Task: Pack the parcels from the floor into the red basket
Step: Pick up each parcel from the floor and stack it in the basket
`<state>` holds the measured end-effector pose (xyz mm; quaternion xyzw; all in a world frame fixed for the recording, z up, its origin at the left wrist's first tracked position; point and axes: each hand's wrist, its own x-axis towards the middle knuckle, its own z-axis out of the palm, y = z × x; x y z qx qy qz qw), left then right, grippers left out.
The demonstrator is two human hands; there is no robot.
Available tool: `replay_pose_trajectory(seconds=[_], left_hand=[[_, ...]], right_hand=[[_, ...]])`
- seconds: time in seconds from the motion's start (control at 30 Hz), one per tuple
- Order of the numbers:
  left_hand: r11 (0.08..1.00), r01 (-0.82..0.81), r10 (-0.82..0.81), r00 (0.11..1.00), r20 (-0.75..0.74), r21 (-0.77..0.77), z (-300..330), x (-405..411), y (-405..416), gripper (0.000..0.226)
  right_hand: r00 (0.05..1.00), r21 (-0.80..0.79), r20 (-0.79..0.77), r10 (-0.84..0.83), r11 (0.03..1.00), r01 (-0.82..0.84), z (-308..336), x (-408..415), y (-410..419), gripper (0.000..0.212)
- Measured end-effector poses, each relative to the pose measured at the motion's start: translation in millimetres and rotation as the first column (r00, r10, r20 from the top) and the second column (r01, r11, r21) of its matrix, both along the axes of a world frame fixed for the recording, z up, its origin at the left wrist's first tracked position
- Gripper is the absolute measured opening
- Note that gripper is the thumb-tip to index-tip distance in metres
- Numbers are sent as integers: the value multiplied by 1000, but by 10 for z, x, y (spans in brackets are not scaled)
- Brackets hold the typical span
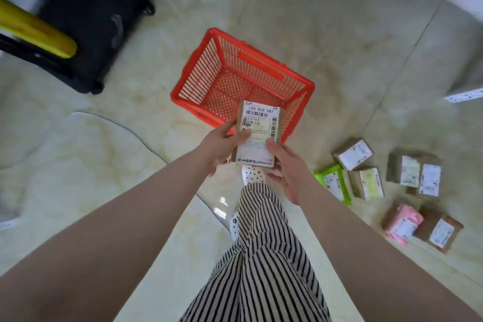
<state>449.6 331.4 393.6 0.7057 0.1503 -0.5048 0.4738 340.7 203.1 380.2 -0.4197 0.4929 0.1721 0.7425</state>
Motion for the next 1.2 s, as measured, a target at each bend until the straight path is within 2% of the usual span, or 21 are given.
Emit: replay_pose_trajectory(seconds=[0.17,0.27,0.37,0.5,0.6,0.7,0.8,0.9,0.93,1.0,1.2], left_hand=[[999,41,-41,999,1,30,-49,758,-18,67],[999,-49,48,999,23,5,-190,1159,-59,56],[992,-124,124,992,10,-6,-356,1474,-58,51],[977,-214,215,971,-106,21,-731,1883,5,46],[962,-271,273,942,-196,39,-990,2082,48,40],[953,-292,301,933,-196,76,-1349,2323,91,33],[951,-288,305,933,-193,112,-1829,2505,97,52],[948,-272,299,940,-163,167,-2391,2602,94,51],[950,-260,287,946,-151,176,-2576,2625,84,57],[955,-230,254,960,-117,185,-2975,2636,69,69],[958,-133,154,986,-66,256,-3940,2707,-62,66]], right_hand=[[999,-42,27,41,998,-40,-60,794,-10,34],[1000,-29,4,-4,1000,4,-166,1260,-4,19],[999,-39,-30,-36,999,35,-307,1663,42,16],[993,-61,-68,-97,994,93,-577,2138,169,31],[987,-46,-97,-129,991,125,-767,2357,250,30],[971,-17,-152,-185,983,184,-1096,2645,342,26],[961,-17,-172,-216,976,217,-1525,2870,400,29],[956,-35,-189,-225,974,222,-2072,2955,443,34],[954,-49,-188,-232,973,227,-2276,2981,448,35],[957,-93,-184,-224,973,210,-2684,3016,451,39],[971,-170,-171,-166,976,137,-3709,3151,368,46]])
